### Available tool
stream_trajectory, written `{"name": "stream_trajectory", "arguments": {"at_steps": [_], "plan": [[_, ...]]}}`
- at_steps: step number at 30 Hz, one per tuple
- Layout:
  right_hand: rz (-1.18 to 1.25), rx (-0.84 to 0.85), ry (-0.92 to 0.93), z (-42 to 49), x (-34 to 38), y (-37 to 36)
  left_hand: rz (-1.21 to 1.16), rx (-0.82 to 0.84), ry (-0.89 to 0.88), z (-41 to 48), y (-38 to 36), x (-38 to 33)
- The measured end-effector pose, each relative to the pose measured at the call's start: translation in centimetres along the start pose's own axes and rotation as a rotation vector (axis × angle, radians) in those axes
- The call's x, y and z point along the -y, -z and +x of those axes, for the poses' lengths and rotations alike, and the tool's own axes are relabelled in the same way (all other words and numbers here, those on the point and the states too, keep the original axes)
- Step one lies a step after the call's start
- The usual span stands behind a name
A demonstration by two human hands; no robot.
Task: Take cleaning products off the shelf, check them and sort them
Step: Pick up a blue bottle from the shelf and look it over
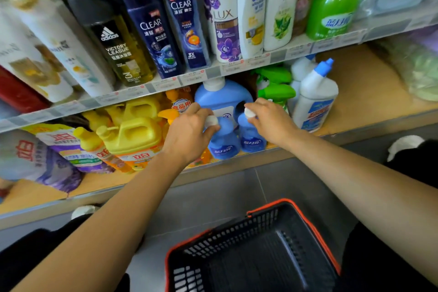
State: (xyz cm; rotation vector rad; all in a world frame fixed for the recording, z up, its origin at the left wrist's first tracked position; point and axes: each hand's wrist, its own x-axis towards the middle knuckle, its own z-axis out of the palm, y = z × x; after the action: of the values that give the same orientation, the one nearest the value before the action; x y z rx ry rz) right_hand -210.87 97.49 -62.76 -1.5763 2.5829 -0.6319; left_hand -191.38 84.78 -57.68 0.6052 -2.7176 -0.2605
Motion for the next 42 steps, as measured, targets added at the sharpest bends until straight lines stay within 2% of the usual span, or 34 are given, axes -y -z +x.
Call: {"name": "stream_trajectory", "arguments": {"at_steps": [7,10,15,18,23,29,33,39,42], "plan": [[-0.021,-0.022,0.061,-0.8,-0.4,-0.7,0.116,0.105,0.116,1.8,-4.5,0.1],[-0.008,-0.003,0.077,-0.8,-0.4,-0.9,0.135,0.116,0.058,1.7,-5.0,0.4],[-0.040,-0.004,0.053,-0.8,0.0,-1.4,0.389,0.121,-0.073,0.7,-5.3,1.1],[-0.060,-0.029,0.039,-1.1,0.1,-1.6,0.482,0.095,-0.075,1.1,-5.1,1.5],[-0.044,-0.084,-0.006,-1.0,-0.2,-1.9,0.404,0.118,-0.020,1.9,-5.1,2.0],[0.146,-0.174,-0.027,-0.9,-0.8,-2.8,0.277,0.088,-0.209,1.6,-4.5,3.3],[0.230,-0.141,-0.034,-0.7,-1.2,-2.8,0.259,0.058,-0.162,1.4,-4.9,3.1],[0.143,-0.062,-0.003,-1.3,-0.6,-2.4,0.224,0.067,-0.064,1.6,-4.8,2.6],[0.129,-0.022,-0.006,-1.8,0.0,-2.1,0.141,0.052,-0.131,0.5,-3.6,2.2]]}}
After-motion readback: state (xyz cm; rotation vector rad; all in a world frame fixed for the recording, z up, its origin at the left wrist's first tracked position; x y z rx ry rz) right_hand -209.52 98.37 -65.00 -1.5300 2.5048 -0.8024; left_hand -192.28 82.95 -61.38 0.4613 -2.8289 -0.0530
